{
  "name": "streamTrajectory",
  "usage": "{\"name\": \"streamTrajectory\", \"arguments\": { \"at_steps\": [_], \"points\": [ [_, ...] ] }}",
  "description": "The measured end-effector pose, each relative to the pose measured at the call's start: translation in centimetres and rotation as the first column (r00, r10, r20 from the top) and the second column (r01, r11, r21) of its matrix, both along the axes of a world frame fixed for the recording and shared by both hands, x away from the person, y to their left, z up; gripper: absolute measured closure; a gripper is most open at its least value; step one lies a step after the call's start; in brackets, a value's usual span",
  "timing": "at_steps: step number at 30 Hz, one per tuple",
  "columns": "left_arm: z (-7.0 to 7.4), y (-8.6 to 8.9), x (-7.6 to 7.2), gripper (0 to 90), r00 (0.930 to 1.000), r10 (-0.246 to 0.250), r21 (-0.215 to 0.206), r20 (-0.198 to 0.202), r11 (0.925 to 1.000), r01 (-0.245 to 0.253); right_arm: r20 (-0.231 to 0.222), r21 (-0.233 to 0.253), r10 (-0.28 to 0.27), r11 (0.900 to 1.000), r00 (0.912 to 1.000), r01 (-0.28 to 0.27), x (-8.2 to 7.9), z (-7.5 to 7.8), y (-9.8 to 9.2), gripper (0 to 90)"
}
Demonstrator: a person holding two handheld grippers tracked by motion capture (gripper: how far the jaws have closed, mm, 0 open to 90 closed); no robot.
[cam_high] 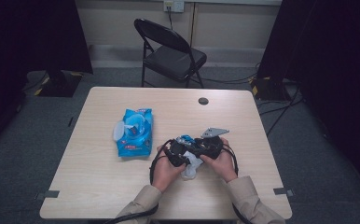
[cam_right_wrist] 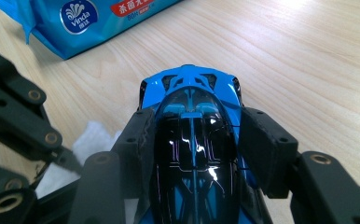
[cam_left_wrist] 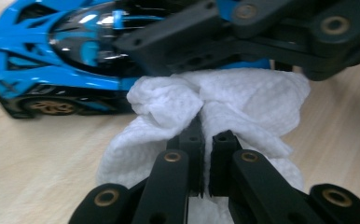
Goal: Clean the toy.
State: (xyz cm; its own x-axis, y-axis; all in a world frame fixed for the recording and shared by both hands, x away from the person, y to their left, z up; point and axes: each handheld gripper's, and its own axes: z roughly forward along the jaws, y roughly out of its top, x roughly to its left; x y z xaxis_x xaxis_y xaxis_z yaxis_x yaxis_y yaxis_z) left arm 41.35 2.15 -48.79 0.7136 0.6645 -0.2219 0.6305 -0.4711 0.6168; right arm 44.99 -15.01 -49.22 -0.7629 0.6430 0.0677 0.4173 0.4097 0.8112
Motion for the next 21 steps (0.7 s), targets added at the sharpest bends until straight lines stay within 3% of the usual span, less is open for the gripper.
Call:
{"name": "streamTrajectory", "arguments": {
  "at_steps": [21],
  "points": [
    [-0.2,-1.7,-2.2,87.1,0.9966,-0.082,-0.076,-0.006,0.9938,0.082,0.003,-0.003,0.004,1.000,1.0000,-0.004,0.1,0.0,0.0,47.1]
  ]
}}
